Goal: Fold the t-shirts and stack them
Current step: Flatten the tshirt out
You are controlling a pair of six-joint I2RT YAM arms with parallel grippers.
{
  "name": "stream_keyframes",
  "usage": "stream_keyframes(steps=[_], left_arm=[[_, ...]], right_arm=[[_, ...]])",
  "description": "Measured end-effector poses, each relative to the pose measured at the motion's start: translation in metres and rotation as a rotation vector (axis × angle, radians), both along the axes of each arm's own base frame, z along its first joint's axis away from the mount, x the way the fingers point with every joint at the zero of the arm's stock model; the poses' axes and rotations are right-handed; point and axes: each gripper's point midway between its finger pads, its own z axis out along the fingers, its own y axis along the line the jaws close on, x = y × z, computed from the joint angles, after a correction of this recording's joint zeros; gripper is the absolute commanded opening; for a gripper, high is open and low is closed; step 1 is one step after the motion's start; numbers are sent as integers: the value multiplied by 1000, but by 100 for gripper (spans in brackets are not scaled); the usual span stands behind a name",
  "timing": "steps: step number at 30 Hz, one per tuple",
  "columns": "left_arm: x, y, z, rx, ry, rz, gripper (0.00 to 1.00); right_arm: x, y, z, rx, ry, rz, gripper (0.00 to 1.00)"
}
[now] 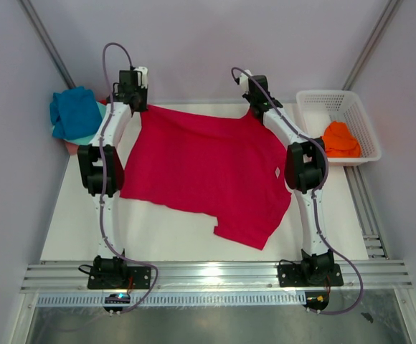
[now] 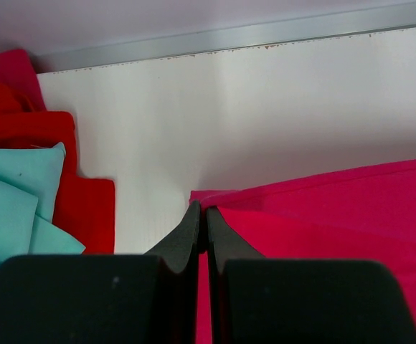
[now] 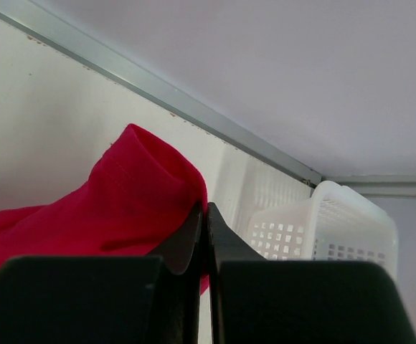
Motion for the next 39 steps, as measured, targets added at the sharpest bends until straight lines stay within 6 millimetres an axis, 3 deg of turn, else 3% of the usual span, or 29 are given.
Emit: stream_keyframes(steps=[6,12,23,26,30,39], left_arm=[[0,-1,0,-5,0,-6,0],[-6,-13,-3,-47,31,-54,0],[-37,-49,6,-190,125,-220,0],[-47,-61,15,-239,142,-273,0],[-61,-74,35,-298,155,-338,0],[-90,-79,63,-334,188,-403,0]], right_arm=[[-1,-6,1,-10,-3,-25,3],[-16,-7,3,-7,59,-19,3],[-60,-11,92,71,11,-7,3],[-72,-8,103,100,26,16,3],[-87,-3,99,132,90,45,3],[-122,4,54,155,309,91,3]])
